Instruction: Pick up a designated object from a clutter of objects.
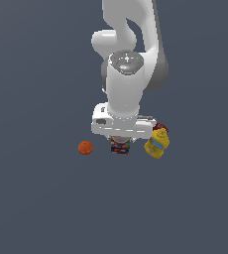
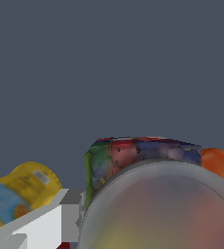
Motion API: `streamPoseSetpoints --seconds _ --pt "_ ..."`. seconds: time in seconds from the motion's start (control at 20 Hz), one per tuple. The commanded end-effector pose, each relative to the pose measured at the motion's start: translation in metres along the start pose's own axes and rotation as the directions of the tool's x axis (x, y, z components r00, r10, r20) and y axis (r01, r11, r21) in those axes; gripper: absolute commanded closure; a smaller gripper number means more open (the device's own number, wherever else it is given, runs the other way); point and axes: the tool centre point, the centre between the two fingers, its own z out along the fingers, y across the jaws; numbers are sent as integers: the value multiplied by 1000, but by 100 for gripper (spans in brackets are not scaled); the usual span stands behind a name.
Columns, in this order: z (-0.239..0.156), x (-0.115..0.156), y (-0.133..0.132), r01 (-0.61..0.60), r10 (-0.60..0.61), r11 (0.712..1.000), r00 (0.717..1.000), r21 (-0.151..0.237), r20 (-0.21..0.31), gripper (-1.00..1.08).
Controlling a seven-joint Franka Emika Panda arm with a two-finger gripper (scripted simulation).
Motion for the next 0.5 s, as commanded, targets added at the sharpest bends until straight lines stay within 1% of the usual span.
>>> streamPoseSetpoints --seconds 0.0,0.45 --pt "-32 -1 2 0 0 1000 1000 1 -4 108" --pt "-132 -3 9 0 0 1000 1000 1 -4 108"
